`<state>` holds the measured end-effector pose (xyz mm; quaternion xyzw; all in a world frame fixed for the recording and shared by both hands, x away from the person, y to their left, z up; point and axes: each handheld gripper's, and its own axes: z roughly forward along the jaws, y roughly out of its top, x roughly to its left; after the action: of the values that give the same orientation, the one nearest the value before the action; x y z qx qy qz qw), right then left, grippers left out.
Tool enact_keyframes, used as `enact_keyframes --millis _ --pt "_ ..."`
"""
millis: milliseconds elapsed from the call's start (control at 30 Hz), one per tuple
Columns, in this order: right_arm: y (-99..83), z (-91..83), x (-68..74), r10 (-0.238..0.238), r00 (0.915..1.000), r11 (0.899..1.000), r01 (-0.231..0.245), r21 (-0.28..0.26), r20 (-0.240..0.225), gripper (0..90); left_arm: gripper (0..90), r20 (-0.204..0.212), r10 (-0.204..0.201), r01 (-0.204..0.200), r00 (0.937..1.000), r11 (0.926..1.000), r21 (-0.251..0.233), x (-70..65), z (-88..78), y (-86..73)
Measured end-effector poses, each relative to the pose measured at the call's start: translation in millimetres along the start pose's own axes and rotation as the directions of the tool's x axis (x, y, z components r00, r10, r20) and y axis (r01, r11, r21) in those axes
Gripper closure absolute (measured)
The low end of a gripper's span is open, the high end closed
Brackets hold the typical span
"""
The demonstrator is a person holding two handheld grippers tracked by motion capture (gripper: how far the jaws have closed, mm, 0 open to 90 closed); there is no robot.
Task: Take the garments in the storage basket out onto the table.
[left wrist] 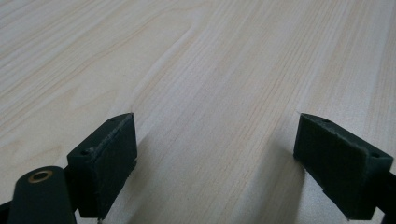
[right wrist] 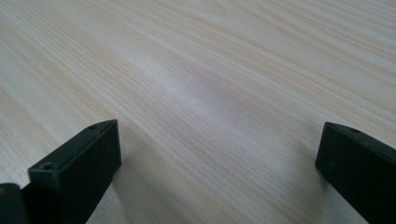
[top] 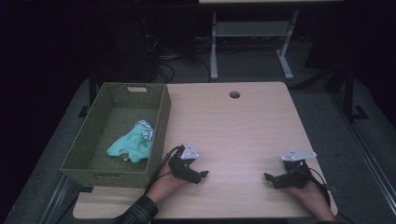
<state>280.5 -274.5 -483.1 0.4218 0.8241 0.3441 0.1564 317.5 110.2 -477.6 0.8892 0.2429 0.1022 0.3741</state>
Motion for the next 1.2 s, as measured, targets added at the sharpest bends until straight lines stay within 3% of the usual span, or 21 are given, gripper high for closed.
enact_keyframes --millis 400,700,1200 --pt "0.0 -0.1 0.4 -0.001 1.0 1.0 0.001 0.001 -0.004 0.0 13.2 0.022 0.019 -0.019 0.9996 0.9996 0.018 2.6 1.1 4.0" --pt "0.0 -0.1 0.4 -0.001 1.0 1.0 0.001 0.001 -0.004 0.0 13.2 0.031 -0.001 0.0 0.9995 0.9998 0.02 4.5 -5.3 7.9" --pt "0.0 0.0 0.4 -0.002 1.0 1.0 0.002 0.001 -0.004 0.0 13.3 0.011 -0.003 0.003 0.9999 1.0 0.002 4.0 -13.5 13.8"
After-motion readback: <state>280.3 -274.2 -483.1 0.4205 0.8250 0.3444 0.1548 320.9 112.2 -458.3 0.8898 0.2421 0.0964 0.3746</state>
